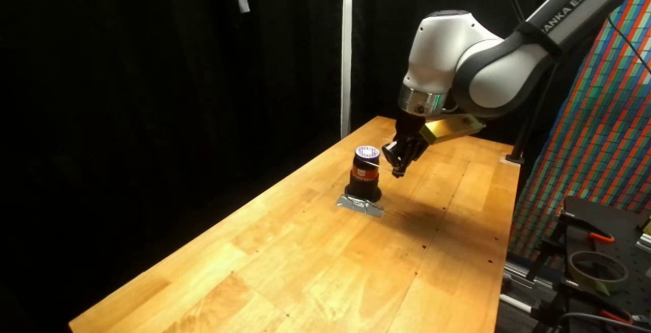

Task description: Put a rubber band around the cup

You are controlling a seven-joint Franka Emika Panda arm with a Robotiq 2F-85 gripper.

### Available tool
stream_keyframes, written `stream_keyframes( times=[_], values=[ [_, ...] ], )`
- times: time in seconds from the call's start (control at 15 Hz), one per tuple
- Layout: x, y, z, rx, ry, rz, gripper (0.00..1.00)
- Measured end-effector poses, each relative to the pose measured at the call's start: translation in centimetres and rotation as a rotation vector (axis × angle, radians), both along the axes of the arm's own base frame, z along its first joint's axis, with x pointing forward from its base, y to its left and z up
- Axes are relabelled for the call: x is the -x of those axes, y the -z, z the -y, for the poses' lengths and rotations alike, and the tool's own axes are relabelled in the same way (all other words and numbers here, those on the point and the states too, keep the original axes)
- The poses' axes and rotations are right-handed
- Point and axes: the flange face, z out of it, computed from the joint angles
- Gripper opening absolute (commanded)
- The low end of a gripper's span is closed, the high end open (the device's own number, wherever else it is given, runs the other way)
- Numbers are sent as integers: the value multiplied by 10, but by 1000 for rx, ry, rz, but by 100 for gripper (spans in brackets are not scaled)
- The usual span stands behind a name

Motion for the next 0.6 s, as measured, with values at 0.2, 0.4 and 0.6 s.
stream_keyframes(
  times=[0.2, 0.4, 0.6],
  values=[
    [18, 1, -1, -28, 98, 125, 6],
    [22, 2, 13, -38, 189, 240, 6],
    [14, -8, 37, -20, 271, 344, 5]
  ],
)
